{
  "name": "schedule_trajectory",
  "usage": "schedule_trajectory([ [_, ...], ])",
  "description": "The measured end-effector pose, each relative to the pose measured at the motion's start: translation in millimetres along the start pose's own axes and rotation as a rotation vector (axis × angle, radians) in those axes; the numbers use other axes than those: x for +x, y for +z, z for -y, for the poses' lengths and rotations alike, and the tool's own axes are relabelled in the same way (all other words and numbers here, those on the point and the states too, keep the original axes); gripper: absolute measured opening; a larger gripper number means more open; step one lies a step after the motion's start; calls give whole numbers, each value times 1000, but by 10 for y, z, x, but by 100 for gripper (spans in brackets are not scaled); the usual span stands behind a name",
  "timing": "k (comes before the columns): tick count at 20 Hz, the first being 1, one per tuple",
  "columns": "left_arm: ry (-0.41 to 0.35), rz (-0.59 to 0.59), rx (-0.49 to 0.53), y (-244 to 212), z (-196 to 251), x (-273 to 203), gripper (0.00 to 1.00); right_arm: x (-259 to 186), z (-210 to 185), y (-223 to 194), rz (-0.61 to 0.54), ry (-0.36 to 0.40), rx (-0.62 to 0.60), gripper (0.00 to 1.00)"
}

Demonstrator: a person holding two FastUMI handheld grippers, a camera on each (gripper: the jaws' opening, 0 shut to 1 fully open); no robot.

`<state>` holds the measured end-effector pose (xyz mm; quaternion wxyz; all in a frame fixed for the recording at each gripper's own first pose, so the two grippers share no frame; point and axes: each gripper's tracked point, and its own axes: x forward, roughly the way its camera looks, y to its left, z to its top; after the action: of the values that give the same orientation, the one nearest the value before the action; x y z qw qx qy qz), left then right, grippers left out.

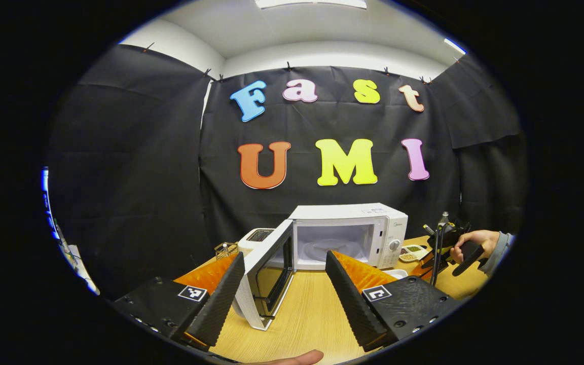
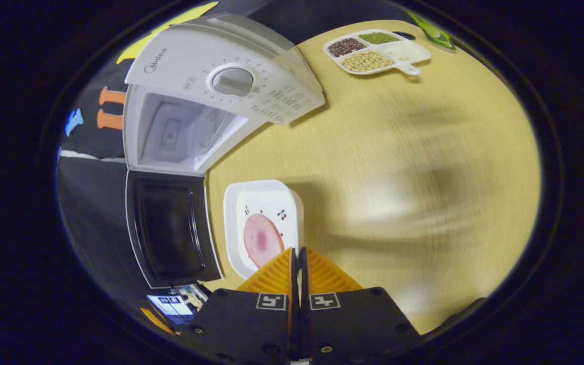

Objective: Open the microwave oven with the left hand, put the food in, and close the microwave oven.

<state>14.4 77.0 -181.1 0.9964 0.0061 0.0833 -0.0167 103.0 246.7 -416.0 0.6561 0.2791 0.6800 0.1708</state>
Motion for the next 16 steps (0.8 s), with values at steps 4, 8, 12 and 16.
schedule_trajectory([
  [4, 17, -13, -3, -95, -154, -5, 95, 138, -337, -86, 99, 13, 120, 4],
  [8, 36, -28, -15, -185, -326, 0, 95, 213, -904, -104, 213, 109, 177, 4],
  [12, 30, -27, -23, -166, -461, -68, 95, 410, -1268, 47, 351, 158, 240, 4],
  [16, 39, -3, -32, -73, -606, -110, 95, 617, -1659, 252, 475, 239, 293, 4],
])
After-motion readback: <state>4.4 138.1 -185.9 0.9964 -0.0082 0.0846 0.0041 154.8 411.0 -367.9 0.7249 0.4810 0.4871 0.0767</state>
